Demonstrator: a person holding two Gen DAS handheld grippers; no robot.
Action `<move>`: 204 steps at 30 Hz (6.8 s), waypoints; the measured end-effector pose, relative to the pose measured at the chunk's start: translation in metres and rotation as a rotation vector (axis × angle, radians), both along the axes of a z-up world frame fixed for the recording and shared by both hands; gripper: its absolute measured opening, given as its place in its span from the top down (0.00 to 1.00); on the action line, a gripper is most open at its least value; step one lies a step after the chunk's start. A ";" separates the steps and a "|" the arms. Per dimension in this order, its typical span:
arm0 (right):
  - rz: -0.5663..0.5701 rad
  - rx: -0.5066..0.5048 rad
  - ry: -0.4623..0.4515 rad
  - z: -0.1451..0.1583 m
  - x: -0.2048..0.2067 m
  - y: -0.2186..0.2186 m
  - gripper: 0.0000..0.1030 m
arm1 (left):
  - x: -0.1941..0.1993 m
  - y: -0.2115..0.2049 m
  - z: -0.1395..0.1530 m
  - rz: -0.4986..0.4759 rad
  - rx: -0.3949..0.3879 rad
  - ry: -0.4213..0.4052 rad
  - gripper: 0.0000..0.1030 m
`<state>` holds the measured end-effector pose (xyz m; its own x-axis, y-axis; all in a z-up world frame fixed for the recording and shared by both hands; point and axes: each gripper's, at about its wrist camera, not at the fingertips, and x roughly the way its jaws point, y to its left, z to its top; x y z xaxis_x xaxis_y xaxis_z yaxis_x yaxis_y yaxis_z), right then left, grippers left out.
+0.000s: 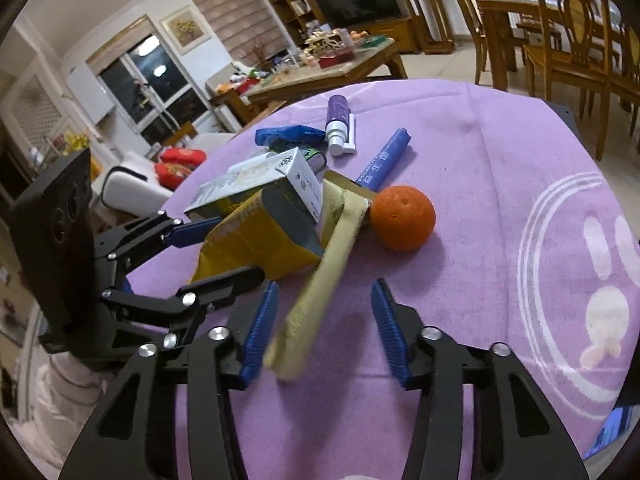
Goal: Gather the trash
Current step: 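Grasp the yellow snack wrapper with the left tool while the right tool grasps a beige strip, then carry both wrappers over the black bin and open both tools, then grasp the white juice carton with the left tool while the right tool grasps the orange, then carry carton and orange over the black bin and open both tools to drop them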
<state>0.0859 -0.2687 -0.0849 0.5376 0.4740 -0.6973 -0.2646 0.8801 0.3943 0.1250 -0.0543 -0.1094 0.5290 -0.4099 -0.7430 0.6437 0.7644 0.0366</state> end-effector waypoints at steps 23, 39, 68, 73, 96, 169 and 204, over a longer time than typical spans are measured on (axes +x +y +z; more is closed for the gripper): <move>-0.016 0.008 -0.155 0.044 -0.032 -0.036 0.94 | -0.045 0.020 0.057 0.055 -0.250 -0.052 0.85; -0.409 0.013 -0.401 0.101 -0.109 -0.233 0.94 | -0.055 -0.148 0.097 -0.116 -0.394 -0.085 0.85; -0.738 0.026 -0.338 -0.007 -0.123 -0.441 0.94 | -0.040 -0.361 0.037 -0.317 -0.293 -0.004 0.85; -0.738 0.026 -0.333 -0.012 -0.120 -0.439 0.94 | -0.038 -0.367 0.033 -0.316 -0.282 0.003 0.84; -0.735 0.043 -0.447 0.017 -0.141 -0.393 0.20 | -0.050 -0.317 0.060 -0.209 -0.245 -0.112 0.06; -0.045 -0.074 -0.170 0.025 0.018 -0.055 0.64 | -0.018 0.025 0.060 0.074 -0.261 -0.044 0.62; -0.660 0.080 -0.375 0.045 -0.144 -0.423 0.64 | -0.051 -0.279 0.068 -0.272 -0.325 -0.058 0.62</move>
